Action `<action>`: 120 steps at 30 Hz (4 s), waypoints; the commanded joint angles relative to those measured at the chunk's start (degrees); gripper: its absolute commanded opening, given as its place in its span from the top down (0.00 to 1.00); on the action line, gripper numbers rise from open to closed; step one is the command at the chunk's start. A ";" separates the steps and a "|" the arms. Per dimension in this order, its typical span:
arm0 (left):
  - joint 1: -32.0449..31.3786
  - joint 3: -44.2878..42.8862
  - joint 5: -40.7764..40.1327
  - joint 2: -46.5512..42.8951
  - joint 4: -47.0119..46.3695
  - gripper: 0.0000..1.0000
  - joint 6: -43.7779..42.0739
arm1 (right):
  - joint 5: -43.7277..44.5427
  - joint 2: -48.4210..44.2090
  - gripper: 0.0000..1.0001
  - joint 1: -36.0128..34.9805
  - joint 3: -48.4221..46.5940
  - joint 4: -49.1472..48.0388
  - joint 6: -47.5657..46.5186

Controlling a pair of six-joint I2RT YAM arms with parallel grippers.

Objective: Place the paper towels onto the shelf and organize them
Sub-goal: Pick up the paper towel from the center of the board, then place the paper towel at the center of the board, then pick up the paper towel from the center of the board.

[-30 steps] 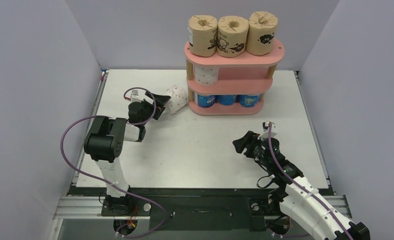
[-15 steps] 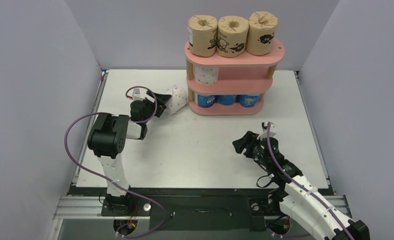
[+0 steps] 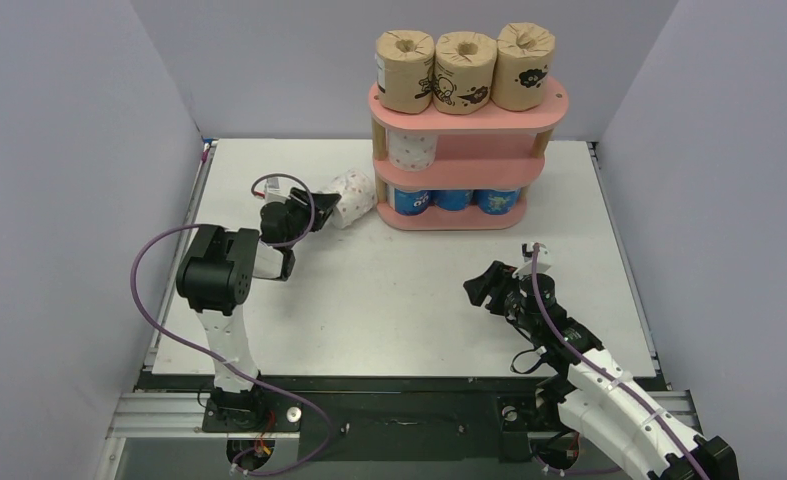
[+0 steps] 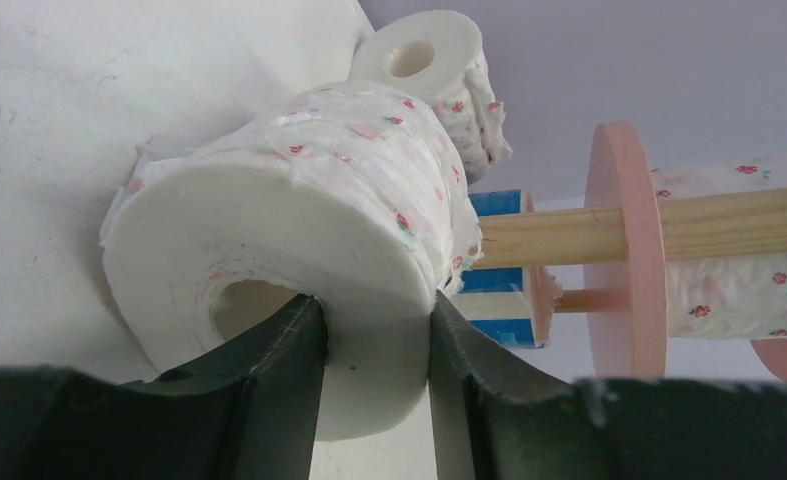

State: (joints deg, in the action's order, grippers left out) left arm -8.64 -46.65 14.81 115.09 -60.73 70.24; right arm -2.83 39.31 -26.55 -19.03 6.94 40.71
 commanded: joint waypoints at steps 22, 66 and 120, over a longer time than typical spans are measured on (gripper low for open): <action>-13.66 -4.36 -19.95 -57.45 70.51 0.71 -38.27 | 1.36 -0.58 0.39 -0.19 -5.63 0.01 -3.94; -51.25 -29.24 -28.02 -24.26 96.74 0.51 -60.40 | 19.23 6.05 0.34 -3.09 -13.19 16.87 0.75; -18.46 16.92 -36.25 -77.54 80.23 0.04 -13.20 | 9.79 27.95 0.16 -17.18 -32.97 6.34 -1.49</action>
State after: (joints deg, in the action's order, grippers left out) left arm -27.70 -29.93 -22.52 38.30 24.88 55.72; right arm 5.28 67.00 -42.28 -50.76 16.27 40.75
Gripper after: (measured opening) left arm 0.966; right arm 0.849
